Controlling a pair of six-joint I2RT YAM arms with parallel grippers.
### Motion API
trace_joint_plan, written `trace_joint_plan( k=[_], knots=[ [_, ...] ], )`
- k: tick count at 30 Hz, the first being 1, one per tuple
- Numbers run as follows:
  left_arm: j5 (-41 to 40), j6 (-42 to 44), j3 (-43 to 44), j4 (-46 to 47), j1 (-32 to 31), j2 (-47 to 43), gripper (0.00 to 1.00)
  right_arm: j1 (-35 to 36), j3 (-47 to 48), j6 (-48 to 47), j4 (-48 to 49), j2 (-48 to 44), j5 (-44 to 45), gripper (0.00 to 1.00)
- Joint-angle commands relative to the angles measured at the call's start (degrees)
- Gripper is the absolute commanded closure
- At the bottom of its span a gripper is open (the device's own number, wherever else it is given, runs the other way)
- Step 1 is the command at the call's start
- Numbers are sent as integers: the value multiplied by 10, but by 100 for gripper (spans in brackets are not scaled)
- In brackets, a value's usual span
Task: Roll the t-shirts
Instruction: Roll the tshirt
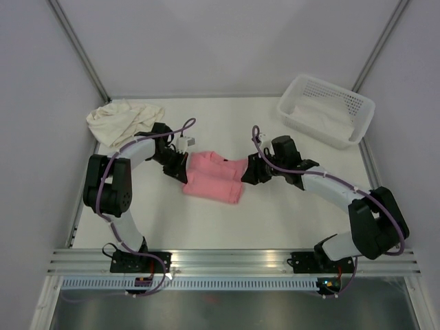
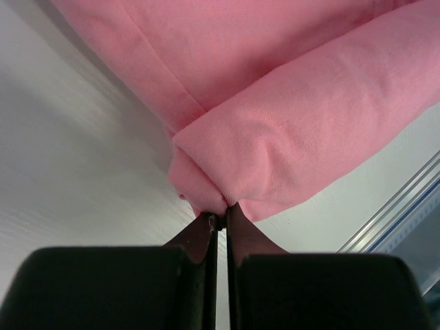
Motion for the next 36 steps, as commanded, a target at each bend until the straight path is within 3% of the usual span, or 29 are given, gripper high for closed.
trace_joint_plan(
  k=[1, 5, 13, 21, 23, 24, 25, 26, 36],
  knots=[
    [13, -36, 14, 19, -2, -4, 98, -1, -65, 94, 34, -34, 52, 56],
    [22, -55, 9, 28, -2, -8, 98, 7, -108, 192, 127, -28, 41, 63],
    [5, -64, -12, 44, -2, -20, 98, 53, -103, 210, 204, 22, 25, 55],
    [-1, -72, -27, 51, -2, -28, 98, 53, -87, 232, 224, 107, 3, 55],
    [-11, -67, -30, 51, -2, -35, 98, 54, -83, 222, 218, 102, 5, 66],
    [-27, -65, -31, 52, -2, -36, 98, 53, -75, 217, 210, 96, 8, 75],
    [-39, -64, -32, 53, -1, -38, 98, 53, -68, 210, 198, 95, 10, 95],
    [-49, -61, -31, 52, 1, -37, 98, 53, -60, 203, 168, 93, 9, 100],
    [-92, -24, -27, 48, 23, -32, 98, -6, -24, 54, -30, 79, -40, 100]
  ],
)
